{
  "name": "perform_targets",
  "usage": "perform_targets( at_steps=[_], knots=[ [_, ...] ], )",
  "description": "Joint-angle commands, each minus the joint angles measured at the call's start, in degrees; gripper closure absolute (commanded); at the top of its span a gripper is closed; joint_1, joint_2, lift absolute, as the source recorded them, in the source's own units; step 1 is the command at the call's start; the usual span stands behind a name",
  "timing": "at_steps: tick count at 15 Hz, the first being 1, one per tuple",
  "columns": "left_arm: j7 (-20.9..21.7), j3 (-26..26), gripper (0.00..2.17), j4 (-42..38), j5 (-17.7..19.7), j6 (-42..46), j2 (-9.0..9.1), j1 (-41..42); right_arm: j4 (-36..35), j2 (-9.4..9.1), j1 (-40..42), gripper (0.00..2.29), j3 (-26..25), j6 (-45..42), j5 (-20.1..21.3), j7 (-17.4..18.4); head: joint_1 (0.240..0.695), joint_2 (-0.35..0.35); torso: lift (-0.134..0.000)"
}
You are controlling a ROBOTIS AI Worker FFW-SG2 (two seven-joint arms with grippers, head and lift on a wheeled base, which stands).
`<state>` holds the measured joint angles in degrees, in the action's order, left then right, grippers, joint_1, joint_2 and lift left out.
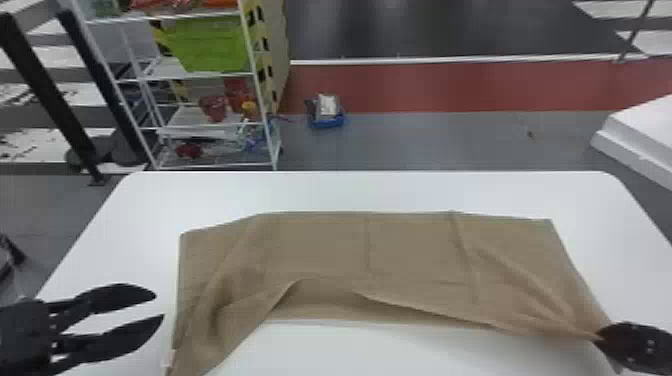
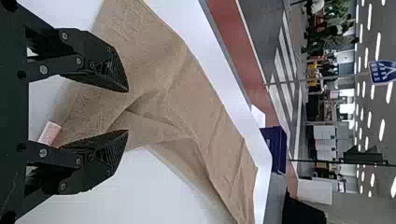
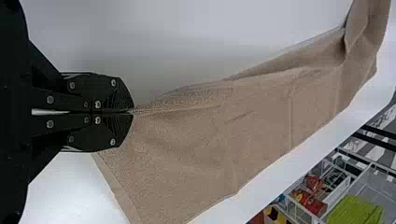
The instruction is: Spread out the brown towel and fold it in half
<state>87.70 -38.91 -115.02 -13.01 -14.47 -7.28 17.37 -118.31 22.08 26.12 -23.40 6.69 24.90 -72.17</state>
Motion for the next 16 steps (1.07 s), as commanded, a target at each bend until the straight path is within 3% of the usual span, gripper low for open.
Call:
perform_targets(
  at_steps=[1, 3, 4, 6, 8, 10, 12, 15, 16],
  knots=[
    [-0.16, 0.59, 0.68, 0.14, 0.0, 0.27, 0.34, -0.32, 2.29, 0.33, 0.68, 1.3, -2.35, -4.8, 1.29, 0.27, 0.695, 0.047, -0.124],
    [-0.25, 0.86, 0.68, 0.14, 0.0, 0.27, 0.43, -0.32, 2.64, 0.5, 1.21, 1.29, -2.79, -6.2, 1.29, -0.96, 0.695, -0.003, -0.124],
    [-0.33, 0.86, 0.68, 0.14, 0.0, 0.27, 0.52, -0.32, 2.56, 0.5, 1.82, 1.25, -2.88, -8.14, 1.2, -3.16, 0.695, -0.011, -0.124],
    [-0.51, 0.5, 0.68, 0.23, 0.0, 0.27, 0.52, -0.32, 2.56, 0.68, 4.2, 1.25, -2.88, -12.71, 3.31, -4.03, 0.695, -0.013, -0.124],
    [-0.51, 0.33, 0.68, 0.58, 0.0, 0.45, 0.52, -0.23, 3.17, 0.77, 5.78, 1.25, -4.55, -16.93, 3.75, -2.36, 0.695, -0.001, -0.124],
    [-0.95, 0.59, 0.68, 0.58, 0.0, 0.45, 0.43, -0.23, 4.31, 0.77, 7.1, 1.25, -7.1, -22.2, 4.45, 3.35, 0.695, -0.006, -0.124],
    [-0.95, 0.86, 0.68, 0.58, 0.0, 0.27, 0.6, -0.5, 5.81, 0.77, 6.04, 1.25, -8.94, -22.02, 3.4, 6.25, 0.695, -0.025, -0.124],
    [-0.95, 0.86, 0.68, 0.41, 0.0, 0.27, 0.69, -0.59, 6.51, 0.94, 7.36, 1.24, -10.26, -26.24, 4.37, 2.56, 0.695, -0.076, -0.124],
    [-0.95, 0.77, 0.68, 0.58, 0.0, 0.27, 0.69, -0.59, 6.42, 0.77, 8.42, 0.99, -10.18, -27.47, 4.45, 1.06, 0.695, -0.086, -0.124]
  ],
)
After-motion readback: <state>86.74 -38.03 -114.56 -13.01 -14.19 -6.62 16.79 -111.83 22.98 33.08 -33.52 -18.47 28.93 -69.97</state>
